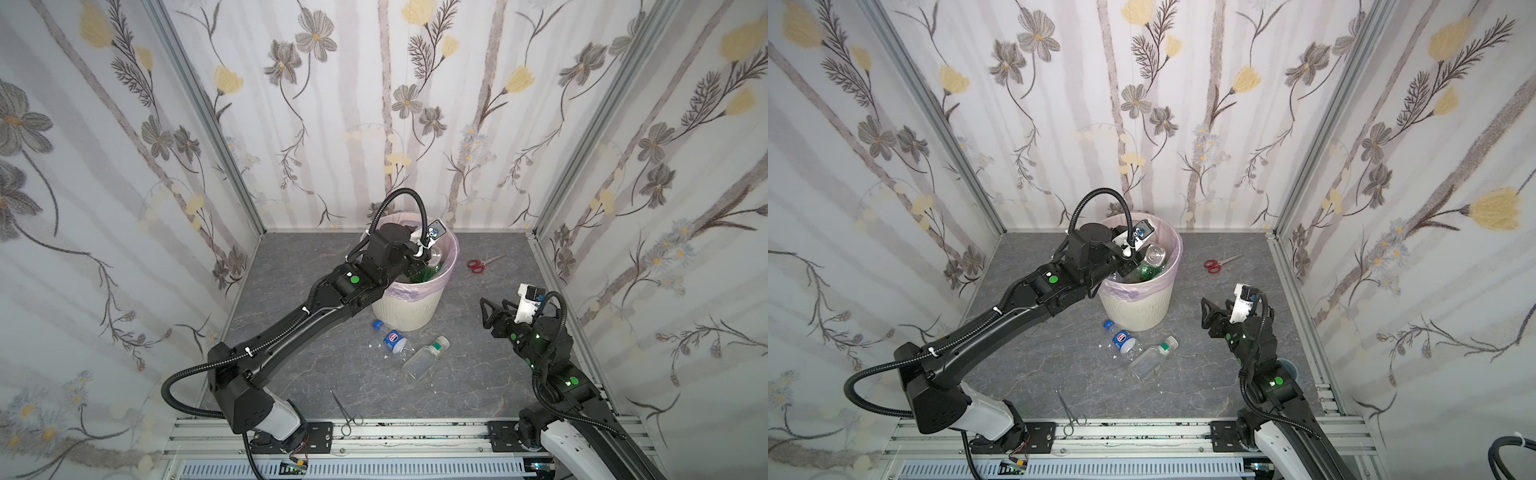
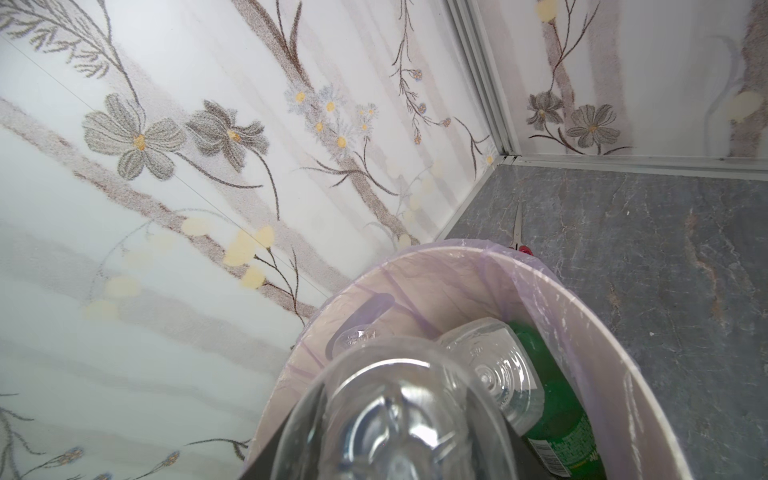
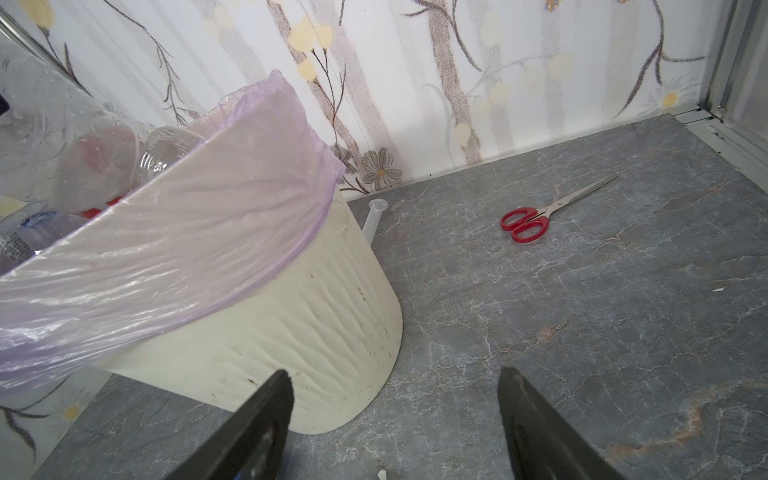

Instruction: Put the plastic bottles in the bin

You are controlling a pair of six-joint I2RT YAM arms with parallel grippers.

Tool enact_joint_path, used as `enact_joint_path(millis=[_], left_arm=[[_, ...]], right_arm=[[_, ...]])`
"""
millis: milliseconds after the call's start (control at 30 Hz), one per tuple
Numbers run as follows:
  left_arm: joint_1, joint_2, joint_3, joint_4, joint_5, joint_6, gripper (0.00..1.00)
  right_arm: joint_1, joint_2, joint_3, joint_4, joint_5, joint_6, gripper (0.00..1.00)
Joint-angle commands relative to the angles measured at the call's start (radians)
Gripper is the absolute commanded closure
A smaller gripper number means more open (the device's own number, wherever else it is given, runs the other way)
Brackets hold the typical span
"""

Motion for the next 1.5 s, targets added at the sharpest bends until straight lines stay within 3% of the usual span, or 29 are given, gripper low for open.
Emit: enact_joint_path(millis=[0,367,600,833,967,1200,1333,1467], left_arm=[[-0.001,0.0,0.021,0.025,-0.052,0.029,0.51],[-0.001,0.032,0.014,0.04,-0.096,0.081,0.49],[-0.001,0.036,-0.026,0.04,-0.05,0.026,0.45],[-0.001,-0.058,-0.149,0.039,0.086,-0.051,0.17],[0.005,-0.118,-0.168,0.037,0.152,-0.092,0.1],[0.025,-0.183,-0.156,0.036,0.292,-0.186,0.15],[0.038,-0.191,-0.158,0.035,0.298,-0.236,0.31],[0.045,-0.208,-0.179,0.032,0.267,-0.275,0.31]], right_arm=[[-0.001,0.005,0.003,0.038,0.002,0.008,0.22],[0.0,0.012,0.007,0.046,-0.005,0.009,0.22],[0.0,0.013,0.008,0.045,-0.005,0.009,0.22],[-0.003,0.01,0.003,0.036,0.001,0.004,0.22],[-0.002,0.017,0.003,0.04,-0.004,0.005,0.22],[-0.002,0.019,0.005,0.045,-0.018,0.016,0.22],[-0.002,0.041,0.026,0.014,-0.032,0.014,0.23],[0.0,0.078,0.059,-0.024,-0.069,0.012,0.24]])
